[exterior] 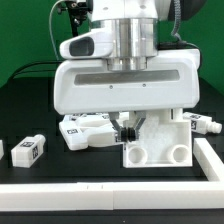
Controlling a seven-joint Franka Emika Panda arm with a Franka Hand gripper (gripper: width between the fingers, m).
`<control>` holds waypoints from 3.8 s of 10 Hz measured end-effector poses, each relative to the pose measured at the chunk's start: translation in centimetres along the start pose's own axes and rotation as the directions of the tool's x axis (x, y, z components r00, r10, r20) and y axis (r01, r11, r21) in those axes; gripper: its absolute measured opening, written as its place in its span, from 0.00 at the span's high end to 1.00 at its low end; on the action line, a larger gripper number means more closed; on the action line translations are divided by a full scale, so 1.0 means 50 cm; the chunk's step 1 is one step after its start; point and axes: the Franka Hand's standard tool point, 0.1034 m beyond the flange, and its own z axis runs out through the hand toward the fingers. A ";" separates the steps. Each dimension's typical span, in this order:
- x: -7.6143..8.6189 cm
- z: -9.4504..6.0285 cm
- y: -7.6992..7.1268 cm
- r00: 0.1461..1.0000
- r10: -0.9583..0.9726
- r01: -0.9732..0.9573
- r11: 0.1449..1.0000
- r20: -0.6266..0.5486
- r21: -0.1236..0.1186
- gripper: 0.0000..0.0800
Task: Assemble chair
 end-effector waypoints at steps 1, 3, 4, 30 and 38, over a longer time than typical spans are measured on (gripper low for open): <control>-0.015 0.010 0.000 0.999 -0.011 0.010 1.000 -0.052 -0.013 0.97; -0.006 0.037 -0.009 0.978 -0.027 0.019 0.999 -0.207 -0.042 0.97; -0.010 0.059 -0.014 0.967 -0.034 0.022 0.998 -0.254 -0.052 0.96; -0.023 0.047 -0.055 0.995 0.056 -0.056 0.998 -0.087 0.002 0.19; -0.007 -0.040 0.014 0.974 0.135 -0.143 0.989 0.181 0.033 0.19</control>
Offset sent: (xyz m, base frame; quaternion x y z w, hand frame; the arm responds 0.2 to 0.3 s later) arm 0.0127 0.0201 -0.0293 0.0141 0.1425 0.0103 0.9896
